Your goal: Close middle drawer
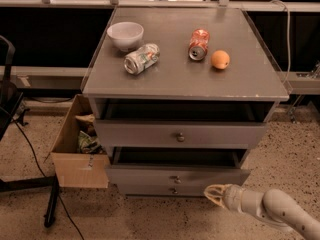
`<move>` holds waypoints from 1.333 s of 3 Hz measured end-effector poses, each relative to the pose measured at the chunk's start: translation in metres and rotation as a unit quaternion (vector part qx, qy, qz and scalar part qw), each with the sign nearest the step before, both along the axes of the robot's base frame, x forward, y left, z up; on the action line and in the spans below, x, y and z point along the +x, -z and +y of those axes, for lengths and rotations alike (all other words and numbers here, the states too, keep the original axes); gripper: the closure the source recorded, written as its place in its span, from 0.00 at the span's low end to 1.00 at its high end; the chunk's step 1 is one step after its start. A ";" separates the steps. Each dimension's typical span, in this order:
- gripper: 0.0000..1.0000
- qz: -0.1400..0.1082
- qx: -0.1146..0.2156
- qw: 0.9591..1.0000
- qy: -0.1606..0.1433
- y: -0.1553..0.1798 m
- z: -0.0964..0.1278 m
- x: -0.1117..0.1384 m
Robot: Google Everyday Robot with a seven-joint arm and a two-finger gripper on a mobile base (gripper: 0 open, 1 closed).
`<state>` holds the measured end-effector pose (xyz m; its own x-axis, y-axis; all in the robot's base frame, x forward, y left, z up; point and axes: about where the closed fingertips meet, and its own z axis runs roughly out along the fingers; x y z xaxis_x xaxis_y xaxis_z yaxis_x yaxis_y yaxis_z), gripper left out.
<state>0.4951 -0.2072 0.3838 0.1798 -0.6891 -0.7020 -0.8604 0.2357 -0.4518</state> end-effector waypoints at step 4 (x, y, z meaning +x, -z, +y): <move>1.00 -0.050 0.028 0.998 0.006 0.011 0.025 0.073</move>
Offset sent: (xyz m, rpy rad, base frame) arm 0.0429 0.0016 0.0005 0.0390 -0.0902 -0.0259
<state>0.5686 -0.1822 0.3726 0.2435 -0.6514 -0.7186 -0.8087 0.2727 -0.5212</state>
